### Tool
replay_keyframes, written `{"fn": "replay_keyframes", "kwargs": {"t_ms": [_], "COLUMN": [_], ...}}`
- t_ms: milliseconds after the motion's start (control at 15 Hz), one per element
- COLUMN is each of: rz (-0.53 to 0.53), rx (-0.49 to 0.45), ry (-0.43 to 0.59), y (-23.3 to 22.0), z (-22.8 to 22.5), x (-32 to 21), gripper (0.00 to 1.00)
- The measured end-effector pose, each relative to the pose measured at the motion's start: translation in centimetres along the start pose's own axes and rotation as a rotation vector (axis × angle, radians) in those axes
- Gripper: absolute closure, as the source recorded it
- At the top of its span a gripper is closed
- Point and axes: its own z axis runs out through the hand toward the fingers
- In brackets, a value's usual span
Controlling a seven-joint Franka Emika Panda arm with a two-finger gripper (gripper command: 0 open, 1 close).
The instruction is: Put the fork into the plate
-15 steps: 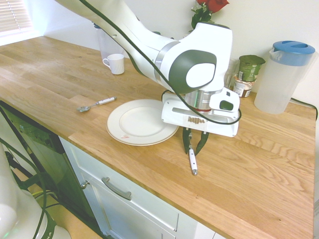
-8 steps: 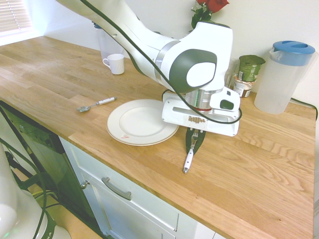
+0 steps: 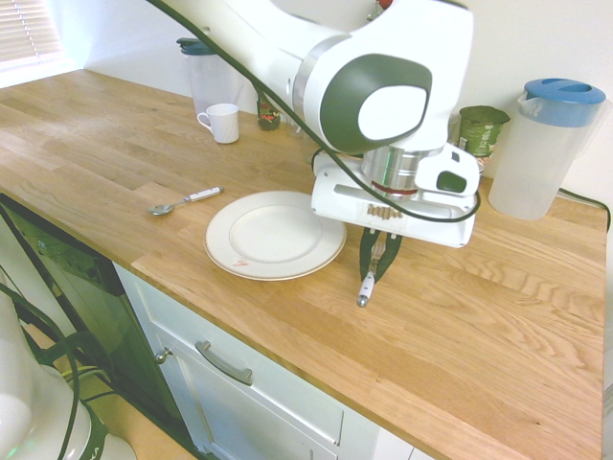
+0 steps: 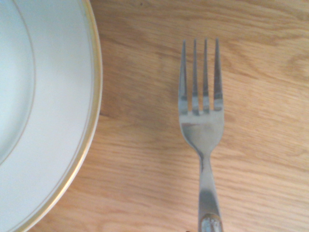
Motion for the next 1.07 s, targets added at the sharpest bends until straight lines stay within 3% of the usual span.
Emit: {"fn": "replay_keyframes", "kwargs": {"t_ms": [333,667,867,1067], "rz": [-0.014,-0.038,-0.054,-0.057], "rx": [0.015,-0.004,-0.059,-0.103], "ry": [0.013,0.059,0.066,0.05], "y": [-1.0,-6.4,-12.5,-15.6], "z": [-3.4,-7.5,-6.8,-4.3], "x": [-1.7,-5.1,-7.8,-8.1], "gripper": [1.0,1.0,1.0,1.0]}}
